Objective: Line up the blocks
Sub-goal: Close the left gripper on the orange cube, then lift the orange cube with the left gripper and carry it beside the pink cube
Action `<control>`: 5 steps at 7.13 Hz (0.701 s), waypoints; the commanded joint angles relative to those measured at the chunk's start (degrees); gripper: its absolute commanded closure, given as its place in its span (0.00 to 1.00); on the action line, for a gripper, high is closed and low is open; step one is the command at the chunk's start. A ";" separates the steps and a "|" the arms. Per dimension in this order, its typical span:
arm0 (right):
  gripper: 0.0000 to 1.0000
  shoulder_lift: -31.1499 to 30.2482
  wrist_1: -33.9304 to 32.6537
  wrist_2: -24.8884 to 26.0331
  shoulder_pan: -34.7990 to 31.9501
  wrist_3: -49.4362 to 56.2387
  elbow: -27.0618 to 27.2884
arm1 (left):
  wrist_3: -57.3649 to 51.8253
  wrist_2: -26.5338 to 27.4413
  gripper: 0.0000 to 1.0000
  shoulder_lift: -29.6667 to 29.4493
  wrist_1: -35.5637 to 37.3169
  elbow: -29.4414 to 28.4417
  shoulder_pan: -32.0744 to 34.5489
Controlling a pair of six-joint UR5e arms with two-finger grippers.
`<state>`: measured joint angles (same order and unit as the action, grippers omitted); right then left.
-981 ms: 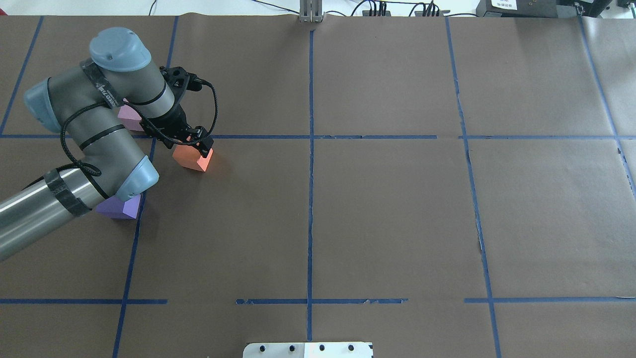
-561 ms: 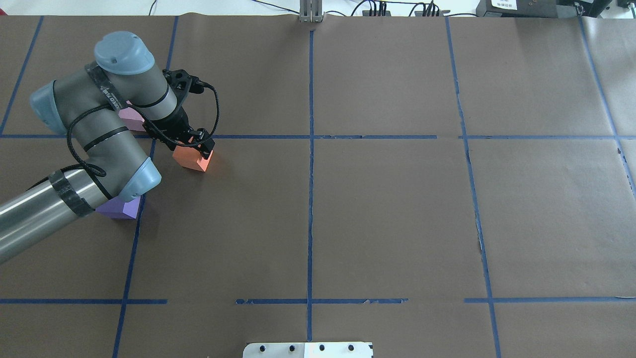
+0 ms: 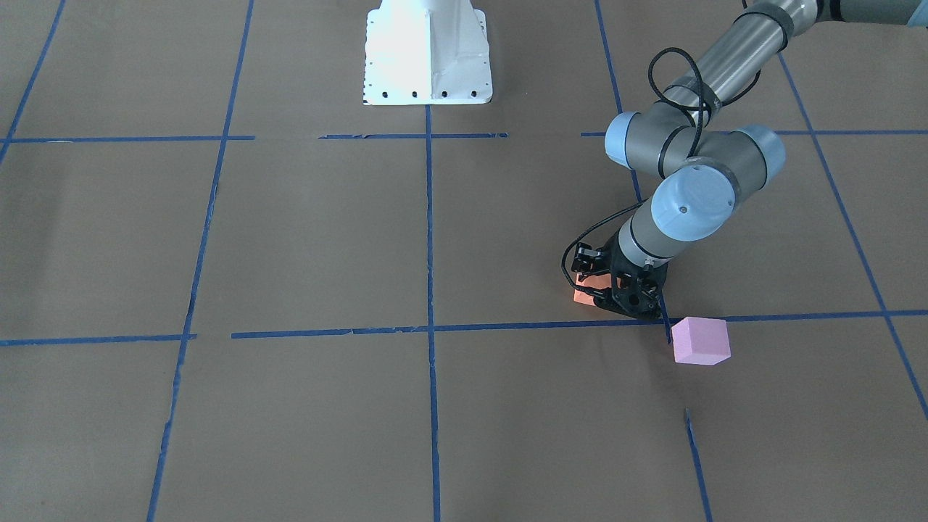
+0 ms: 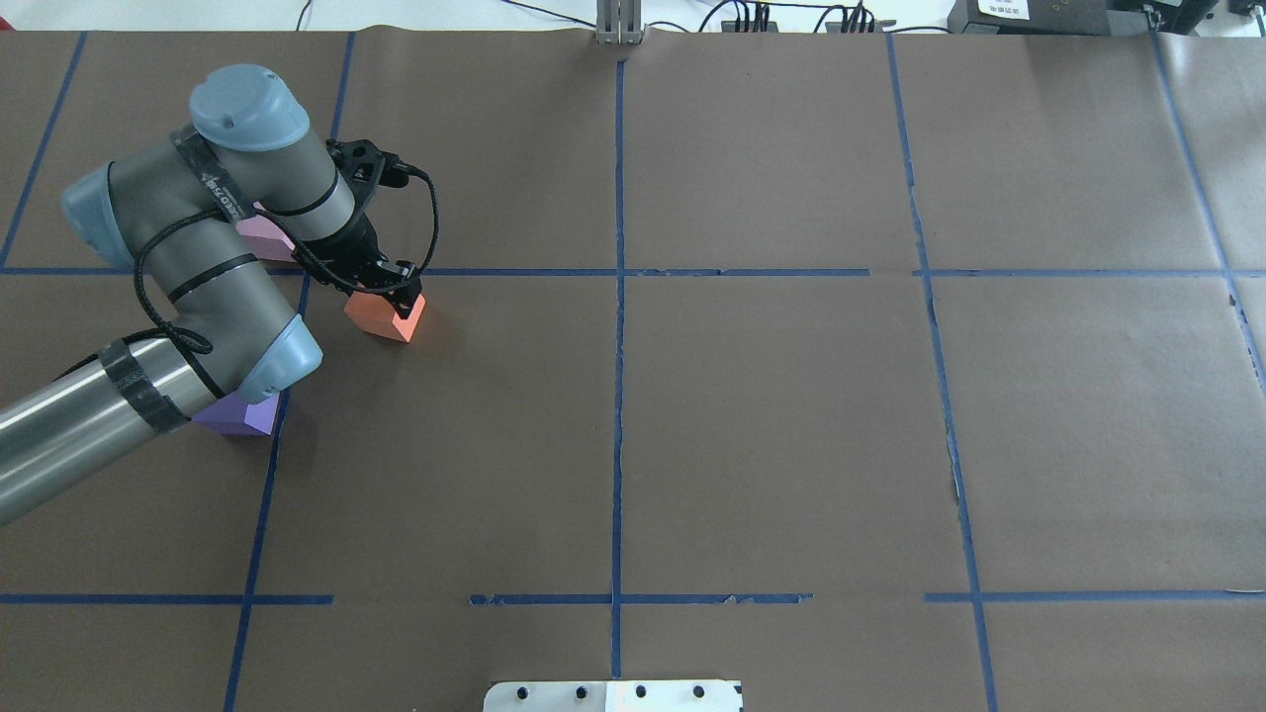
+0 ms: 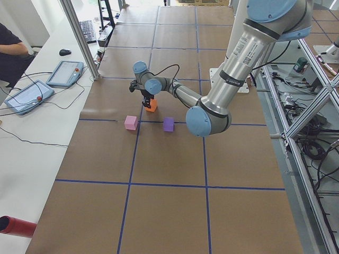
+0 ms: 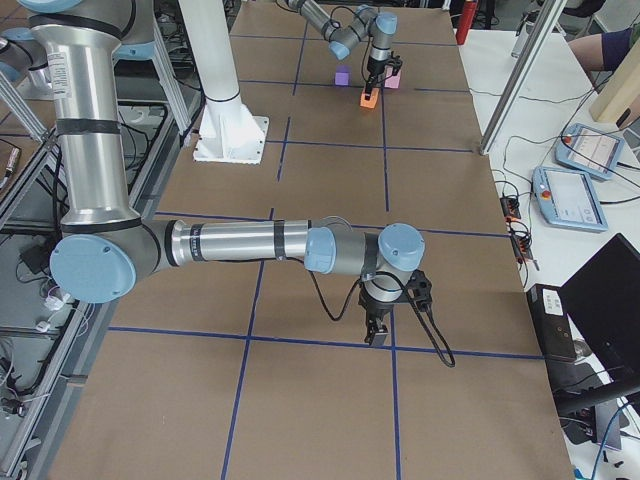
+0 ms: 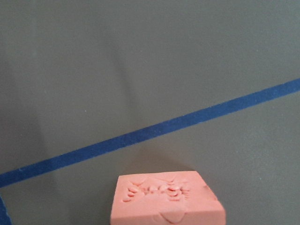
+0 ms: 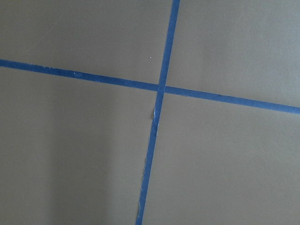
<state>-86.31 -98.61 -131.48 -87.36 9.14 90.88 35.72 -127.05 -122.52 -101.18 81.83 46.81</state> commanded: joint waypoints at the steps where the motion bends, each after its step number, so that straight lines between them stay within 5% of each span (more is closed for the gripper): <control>1: 0.00 0.00 0.00 0.00 0.00 0.00 0.00 | -0.56 -0.22 0.89 0.70 3.59 6.72 5.18; 3: 0.00 0.00 0.00 0.00 0.00 0.00 0.00 | -3.53 -0.04 0.87 5.69 11.51 15.95 10.13; 5: 0.00 0.00 0.00 0.00 0.00 0.00 0.00 | -8.62 -0.13 0.87 11.58 11.88 17.22 15.48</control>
<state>-86.31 -98.61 -131.48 -87.36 9.14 90.88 30.50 -127.12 -114.61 -89.99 97.87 59.15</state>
